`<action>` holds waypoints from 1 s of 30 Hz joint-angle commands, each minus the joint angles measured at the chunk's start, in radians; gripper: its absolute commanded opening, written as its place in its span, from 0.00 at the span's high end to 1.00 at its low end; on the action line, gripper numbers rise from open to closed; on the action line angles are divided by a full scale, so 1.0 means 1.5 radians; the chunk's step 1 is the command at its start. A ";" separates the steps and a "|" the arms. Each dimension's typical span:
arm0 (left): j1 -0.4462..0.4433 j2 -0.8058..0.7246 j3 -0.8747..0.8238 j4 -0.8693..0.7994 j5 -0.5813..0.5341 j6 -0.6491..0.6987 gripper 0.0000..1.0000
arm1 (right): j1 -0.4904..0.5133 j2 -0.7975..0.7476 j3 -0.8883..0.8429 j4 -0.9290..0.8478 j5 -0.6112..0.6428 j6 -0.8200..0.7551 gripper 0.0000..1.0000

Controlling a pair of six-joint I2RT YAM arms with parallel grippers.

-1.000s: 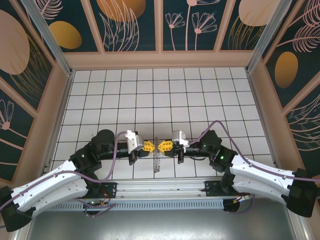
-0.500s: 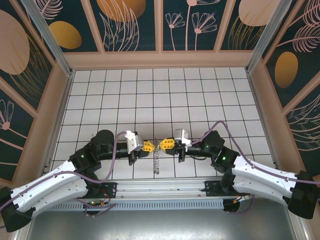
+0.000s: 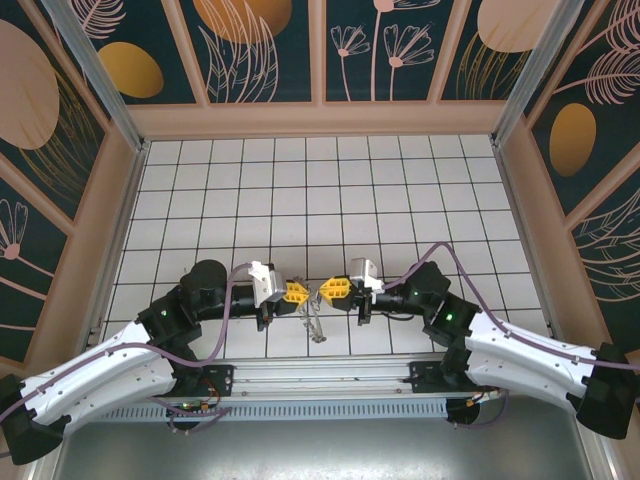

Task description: Put the keys on the keyring

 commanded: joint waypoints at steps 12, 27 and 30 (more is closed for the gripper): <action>-0.003 -0.006 0.021 0.020 0.009 0.006 1.00 | 0.006 0.005 0.016 -0.008 -0.022 -0.007 1.00; -0.003 -0.004 0.022 0.020 0.010 0.005 1.00 | 0.005 0.009 0.016 -0.004 -0.038 -0.002 1.00; -0.003 -0.004 0.022 0.021 0.011 0.006 1.00 | 0.005 0.011 0.016 -0.002 -0.036 -0.003 1.00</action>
